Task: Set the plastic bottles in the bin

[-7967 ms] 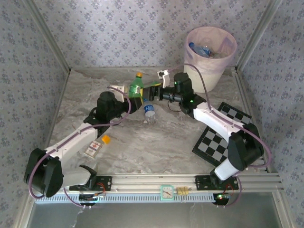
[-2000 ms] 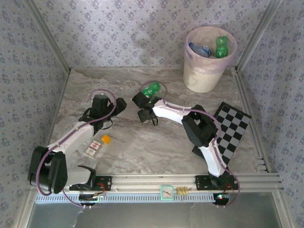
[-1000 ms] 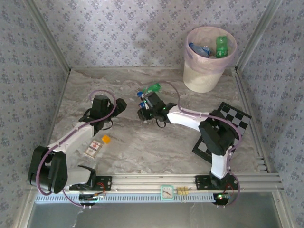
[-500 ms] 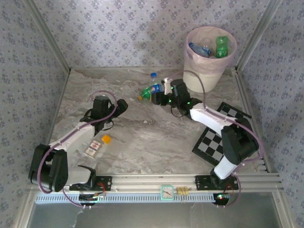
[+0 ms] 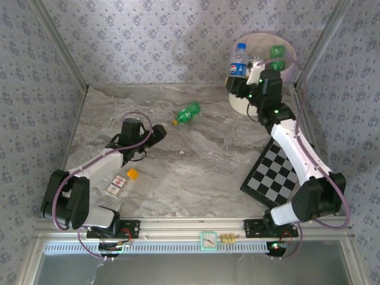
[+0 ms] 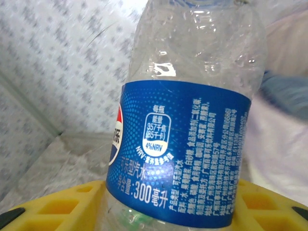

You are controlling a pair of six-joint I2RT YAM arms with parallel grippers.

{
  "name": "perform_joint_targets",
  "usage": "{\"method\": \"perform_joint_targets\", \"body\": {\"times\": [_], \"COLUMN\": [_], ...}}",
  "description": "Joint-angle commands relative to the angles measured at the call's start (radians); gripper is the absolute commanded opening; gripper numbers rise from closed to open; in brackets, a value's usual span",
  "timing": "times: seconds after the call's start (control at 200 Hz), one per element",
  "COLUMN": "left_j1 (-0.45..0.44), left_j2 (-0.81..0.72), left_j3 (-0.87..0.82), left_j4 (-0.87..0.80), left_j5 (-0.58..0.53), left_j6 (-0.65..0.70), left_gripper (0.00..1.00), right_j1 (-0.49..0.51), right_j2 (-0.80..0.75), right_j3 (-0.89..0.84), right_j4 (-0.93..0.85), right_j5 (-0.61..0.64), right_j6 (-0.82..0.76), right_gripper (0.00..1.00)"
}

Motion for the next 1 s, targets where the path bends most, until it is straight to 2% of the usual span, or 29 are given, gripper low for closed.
{"method": "perform_joint_targets", "body": {"times": [0.0,0.26,0.38,0.875,0.995], "left_j1": [-0.017,-0.037,-0.041,-0.044,-0.044], "left_j2": [0.014,0.036,0.036,-0.007,-0.007], "left_j3": [0.050,0.095,0.094,0.088,0.105], "left_j4": [0.008,-0.025,-0.028,-0.113,-0.132], "left_j5": [0.026,0.045,0.052,0.012,0.016], "left_j6": [0.033,0.063,0.064,0.099,0.109], "left_gripper": [1.00,1.00,1.00,1.00,1.00], "right_j1": [-0.052,-0.132,-0.159,-0.178,-0.185], "right_j2": [0.007,0.150,0.252,0.643,0.693], "right_j3": [0.083,0.343,0.484,1.003,1.060], "right_j4": [-0.047,-0.159,-0.250,-0.693,-0.734], "right_j5": [0.026,0.099,0.085,0.162,0.178], "right_j6": [-0.016,-0.070,-0.066,-0.132,-0.131], "right_gripper": [0.48,0.51,0.51,0.54,0.57]}}
